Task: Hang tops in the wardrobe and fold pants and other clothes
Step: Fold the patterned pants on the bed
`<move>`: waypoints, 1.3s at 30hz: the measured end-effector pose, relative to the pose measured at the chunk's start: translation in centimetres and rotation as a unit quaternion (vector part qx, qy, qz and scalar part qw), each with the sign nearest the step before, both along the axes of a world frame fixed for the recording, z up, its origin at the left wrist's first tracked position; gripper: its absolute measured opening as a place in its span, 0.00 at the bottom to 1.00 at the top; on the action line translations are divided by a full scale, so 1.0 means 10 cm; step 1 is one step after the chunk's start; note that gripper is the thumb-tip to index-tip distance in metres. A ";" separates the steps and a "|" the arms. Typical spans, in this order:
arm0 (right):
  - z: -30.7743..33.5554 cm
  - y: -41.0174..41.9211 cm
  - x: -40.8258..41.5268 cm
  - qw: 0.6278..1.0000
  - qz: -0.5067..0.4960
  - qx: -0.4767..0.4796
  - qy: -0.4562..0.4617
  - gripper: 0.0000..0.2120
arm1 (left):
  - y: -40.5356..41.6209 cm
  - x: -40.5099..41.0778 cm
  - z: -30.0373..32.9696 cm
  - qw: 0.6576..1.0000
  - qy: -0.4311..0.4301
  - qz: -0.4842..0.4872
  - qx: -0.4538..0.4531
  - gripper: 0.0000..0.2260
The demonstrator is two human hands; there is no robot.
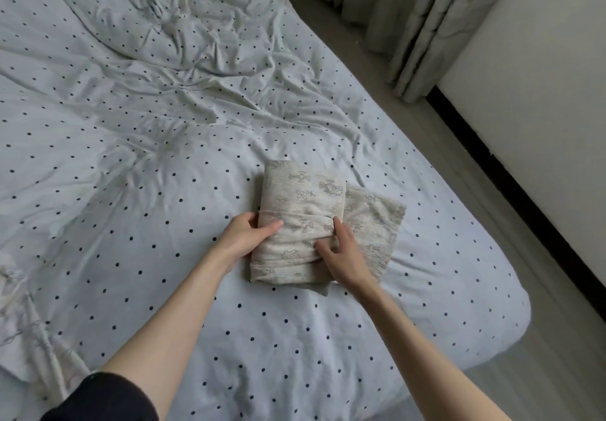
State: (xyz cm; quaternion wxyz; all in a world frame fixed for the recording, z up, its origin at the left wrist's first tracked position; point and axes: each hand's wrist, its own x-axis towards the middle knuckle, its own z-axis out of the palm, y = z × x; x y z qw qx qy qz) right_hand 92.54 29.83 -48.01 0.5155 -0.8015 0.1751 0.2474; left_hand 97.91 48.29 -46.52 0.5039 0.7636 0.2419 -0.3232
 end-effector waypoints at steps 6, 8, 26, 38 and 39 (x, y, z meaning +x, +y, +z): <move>0.08 -0.16 -0.06 0.994 -0.006 -0.088 -0.071 0.22 | -0.19 0.06 0.11 0.991 -0.078 -0.030 0.100 0.14; 0.17 -0.22 -0.12 0.993 -0.050 -0.048 -0.093 0.16 | -0.26 0.06 0.27 0.974 -0.130 -0.083 0.166 0.17; 0.16 -1.01 -0.63 0.970 -0.239 -0.038 -0.016 0.29 | -1.11 -0.53 0.03 0.773 -0.237 -0.574 0.128 0.21; -0.42 -0.84 -0.62 0.954 0.079 -0.284 -0.045 0.34 | -1.07 0.28 -0.29 0.444 -0.482 -0.704 0.273 0.33; -0.45 -0.89 -0.61 0.958 0.077 -0.272 -0.053 0.34 | -1.15 0.40 -0.31 0.397 -0.520 -0.701 0.283 0.31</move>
